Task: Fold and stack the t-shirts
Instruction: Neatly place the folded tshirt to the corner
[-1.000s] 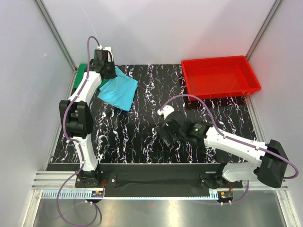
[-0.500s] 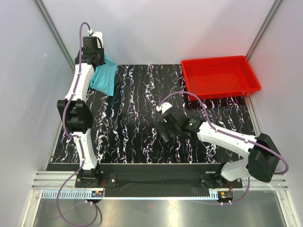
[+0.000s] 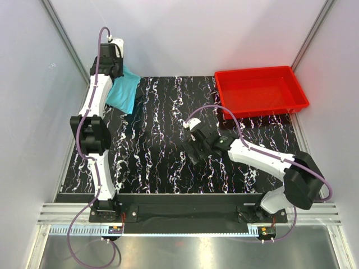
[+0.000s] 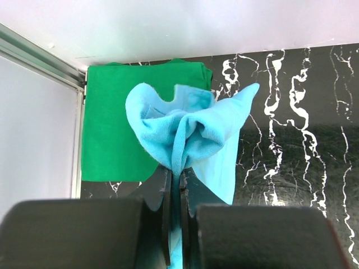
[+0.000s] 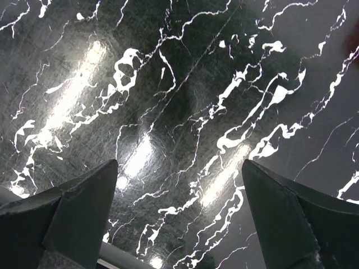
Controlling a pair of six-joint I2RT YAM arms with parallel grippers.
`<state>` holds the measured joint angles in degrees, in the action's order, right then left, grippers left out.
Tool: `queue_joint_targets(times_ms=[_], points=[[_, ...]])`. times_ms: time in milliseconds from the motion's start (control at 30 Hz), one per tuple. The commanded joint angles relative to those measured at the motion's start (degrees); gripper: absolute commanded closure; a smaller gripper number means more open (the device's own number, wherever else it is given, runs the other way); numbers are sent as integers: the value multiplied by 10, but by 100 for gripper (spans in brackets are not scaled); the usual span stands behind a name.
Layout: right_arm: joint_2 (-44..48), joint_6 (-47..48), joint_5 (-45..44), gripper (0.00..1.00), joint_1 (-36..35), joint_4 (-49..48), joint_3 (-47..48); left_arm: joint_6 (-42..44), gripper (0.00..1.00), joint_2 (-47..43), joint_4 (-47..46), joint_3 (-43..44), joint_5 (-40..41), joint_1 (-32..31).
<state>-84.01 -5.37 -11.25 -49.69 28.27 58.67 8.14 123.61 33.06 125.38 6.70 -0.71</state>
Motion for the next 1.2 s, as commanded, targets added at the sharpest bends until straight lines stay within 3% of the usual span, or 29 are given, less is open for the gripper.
queue_joint_targets(times_ms=[0, 1167], points=[[-7, 11, 14, 0, 10, -26, 30, 18, 100, -34, -44, 21, 24, 6], [-43, 4, 34, 0, 30, -25, 45, 2, 100, 41, -84, 86, -30, 46]])
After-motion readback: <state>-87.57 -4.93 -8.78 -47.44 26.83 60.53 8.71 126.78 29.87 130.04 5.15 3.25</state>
